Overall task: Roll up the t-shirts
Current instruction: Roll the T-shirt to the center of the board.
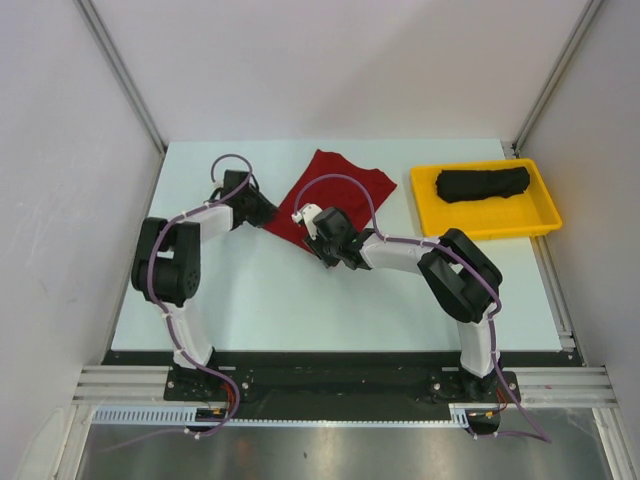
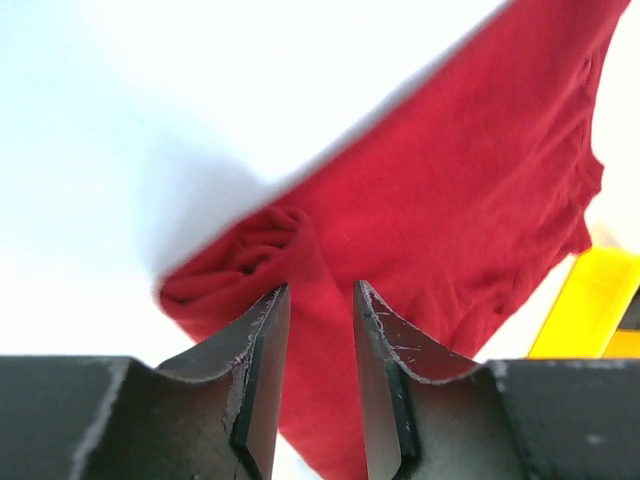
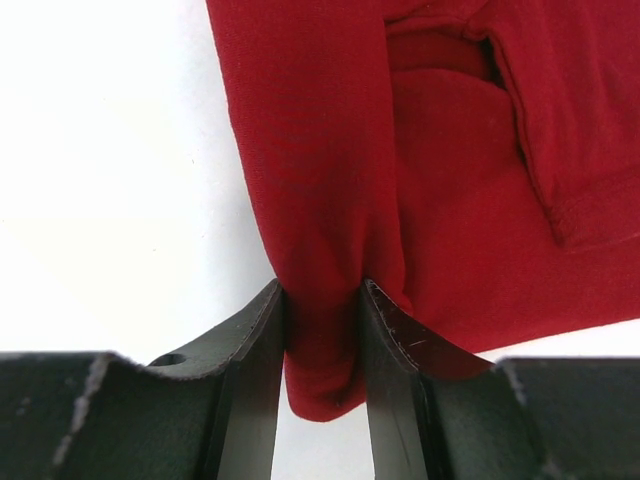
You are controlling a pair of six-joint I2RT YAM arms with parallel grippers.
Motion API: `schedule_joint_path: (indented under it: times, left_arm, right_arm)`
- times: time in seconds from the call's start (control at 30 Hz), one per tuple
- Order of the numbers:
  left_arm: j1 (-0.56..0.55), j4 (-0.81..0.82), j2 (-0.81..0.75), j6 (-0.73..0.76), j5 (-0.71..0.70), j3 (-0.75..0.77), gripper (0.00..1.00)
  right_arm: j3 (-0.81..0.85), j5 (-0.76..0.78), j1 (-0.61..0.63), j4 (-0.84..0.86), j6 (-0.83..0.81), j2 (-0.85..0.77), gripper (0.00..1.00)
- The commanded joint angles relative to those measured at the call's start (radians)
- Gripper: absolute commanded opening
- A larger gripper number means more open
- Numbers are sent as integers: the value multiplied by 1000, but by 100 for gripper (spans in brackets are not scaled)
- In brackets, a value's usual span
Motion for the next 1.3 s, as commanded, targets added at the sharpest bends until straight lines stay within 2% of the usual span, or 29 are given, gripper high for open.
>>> schedule_joint_path:
  times: [0.0,0.23,0.47,0.53,0.67,0.77,0.93,1.13,1.27]
  left_arm:
    - [61,-40,-57,65,-43,22,38]
    - [94,-51,-56,93,-4,0,36]
    - [81,-25,-220,34,-15,-170,51]
    - [59,16,-266,16,-15,-243,50]
    - [17,116,-280,-41,-16,-316,60]
    - [-3,199,-243,-64,3,-327,62]
    - [-38,213,-185,-78,-74,-284,61]
    - [-87,144,-158,-76,-209,-233,52]
    - [-95,130,-131,-85,-245,-208,47]
  right_arm:
    - [22,-54,3,-13,30,24,38]
    - [22,-67,-2,-13,36,28,38]
    - [22,-67,-2,-10,39,28,38]
    - [22,-67,-5,-8,39,27,38]
    - [22,-65,-3,-8,42,25,37]
    - [20,-67,-2,-13,42,28,37]
    - [22,-92,-3,-5,45,28,37]
    - [22,-94,-5,-7,50,27,36]
    - [20,-97,-8,-14,54,22,34]
